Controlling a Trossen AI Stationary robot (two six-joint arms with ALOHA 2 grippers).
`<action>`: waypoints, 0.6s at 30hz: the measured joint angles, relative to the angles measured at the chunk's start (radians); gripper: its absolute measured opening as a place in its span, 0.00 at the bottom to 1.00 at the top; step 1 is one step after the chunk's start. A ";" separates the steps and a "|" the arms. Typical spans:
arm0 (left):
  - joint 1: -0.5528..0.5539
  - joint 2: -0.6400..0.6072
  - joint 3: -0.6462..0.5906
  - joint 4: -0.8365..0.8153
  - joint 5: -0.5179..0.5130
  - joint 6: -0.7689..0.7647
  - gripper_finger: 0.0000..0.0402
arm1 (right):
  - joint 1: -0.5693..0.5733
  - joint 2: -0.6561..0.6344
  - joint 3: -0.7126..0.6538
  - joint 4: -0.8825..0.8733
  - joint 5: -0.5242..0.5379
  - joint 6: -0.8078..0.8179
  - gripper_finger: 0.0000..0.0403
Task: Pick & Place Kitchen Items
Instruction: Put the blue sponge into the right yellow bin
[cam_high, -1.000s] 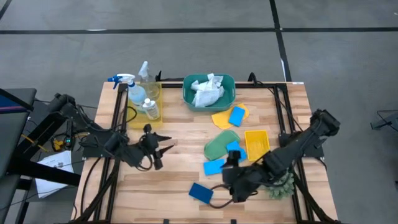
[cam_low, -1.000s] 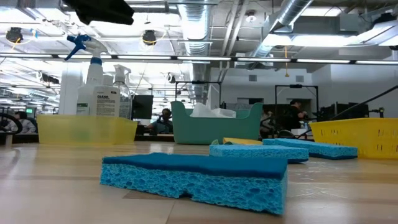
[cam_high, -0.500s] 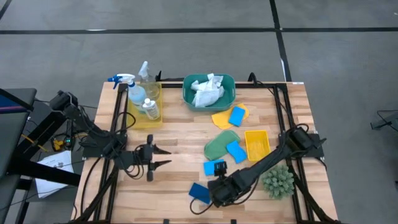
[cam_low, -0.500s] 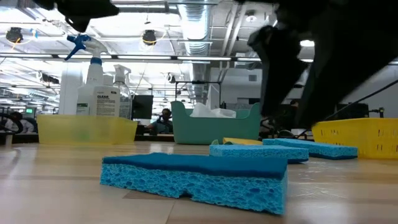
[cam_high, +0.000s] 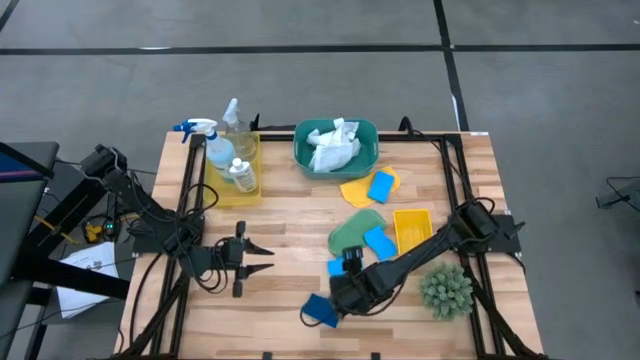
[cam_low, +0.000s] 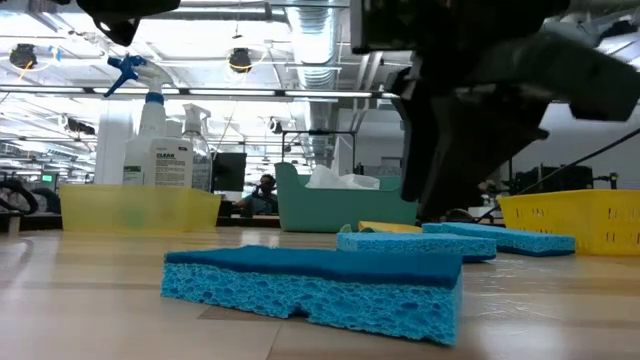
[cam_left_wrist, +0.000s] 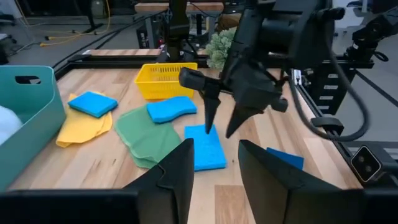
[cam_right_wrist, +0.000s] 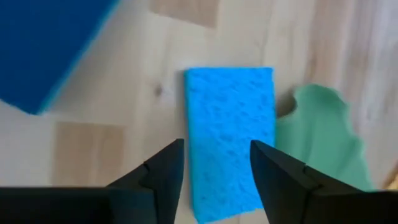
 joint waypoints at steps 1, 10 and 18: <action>0.000 0.000 0.000 0.000 0.000 0.000 0.30 | -0.004 -0.002 -0.012 0.000 0.006 0.003 0.42; 0.001 0.000 0.000 0.004 0.000 0.000 0.31 | -0.020 -0.224 -0.273 0.244 0.026 0.158 0.39; 0.001 0.001 0.000 0.007 0.000 -0.020 0.31 | -0.115 -0.373 -0.439 0.356 -0.109 0.483 0.37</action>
